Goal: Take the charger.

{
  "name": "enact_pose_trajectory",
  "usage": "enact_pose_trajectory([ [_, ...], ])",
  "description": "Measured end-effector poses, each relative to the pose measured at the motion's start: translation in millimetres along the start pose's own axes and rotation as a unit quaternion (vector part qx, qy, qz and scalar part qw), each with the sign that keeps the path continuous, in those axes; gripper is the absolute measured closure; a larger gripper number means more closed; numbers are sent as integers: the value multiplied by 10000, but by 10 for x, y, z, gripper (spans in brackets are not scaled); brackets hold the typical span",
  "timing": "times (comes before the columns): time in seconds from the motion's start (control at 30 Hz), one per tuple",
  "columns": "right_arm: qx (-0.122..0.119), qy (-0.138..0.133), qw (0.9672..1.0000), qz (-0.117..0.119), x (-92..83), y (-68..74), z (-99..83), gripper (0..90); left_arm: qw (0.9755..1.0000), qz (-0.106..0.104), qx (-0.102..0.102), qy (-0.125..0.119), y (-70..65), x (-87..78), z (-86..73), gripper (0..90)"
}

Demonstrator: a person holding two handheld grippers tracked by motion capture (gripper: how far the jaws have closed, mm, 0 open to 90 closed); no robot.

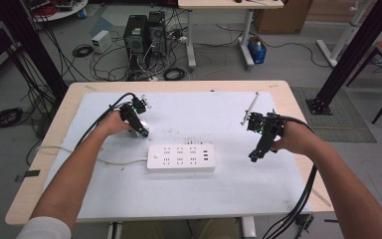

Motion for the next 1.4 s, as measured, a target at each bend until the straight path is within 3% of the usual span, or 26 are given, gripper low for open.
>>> enact_pose_trajectory([
  [0.17,48,0,10000,6,2,5,-10,15,10000,16,-12,-14,14,-5,-2,262],
  [0.6,42,-21,10000,11,9,2,-12,17,9999,47,60,-93,7,-36,1,416],
  [0.93,40,-31,10000,-16,16,-4,-16,17,9999,77,42,-146,-5,-67,3,425],
  [1.23,192,-24,9997,-158,25,-38,-60,17,9992,34,106,-376,-128,-354,65,425],
  [1.4,196,-89,9996,-204,7,-13,-58,17,9986,-8,22,-532,-158,-621,41,425],
])
Point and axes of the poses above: each handheld gripper's, and its own axes: x roughly forward along the jaws, z roughly out of its top, y roughly to its left, the point moved 9 cm from there along x, roughly forward along the jaws, and after that the axes turned 14 degrees about z, right-handed, at the moved point
